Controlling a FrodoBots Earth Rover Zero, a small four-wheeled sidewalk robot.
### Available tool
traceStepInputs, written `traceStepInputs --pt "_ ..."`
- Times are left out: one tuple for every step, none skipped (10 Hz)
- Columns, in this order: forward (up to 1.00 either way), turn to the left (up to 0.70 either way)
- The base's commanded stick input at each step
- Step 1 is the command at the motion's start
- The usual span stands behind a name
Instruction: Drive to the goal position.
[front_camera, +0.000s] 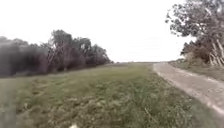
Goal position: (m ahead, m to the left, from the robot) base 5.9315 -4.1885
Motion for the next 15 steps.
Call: traceStepInputs --pt "0.70 0.00" --pt "0.70 0.00" --pt "0.70 0.00" --pt "0.70 -0.33" --pt "0.70 -0.33" --pt "0.70 -0.33" --pt "0.70 -0.33" --pt "0.70 -0.33" --pt "0.70 -0.33" --pt "0.70 -0.33" --pt "0.70 -0.33" --pt "0.70 -0.33" --pt "0.70 -0.33" --pt "0.70 -0.33" --pt "0.70 -0.33"
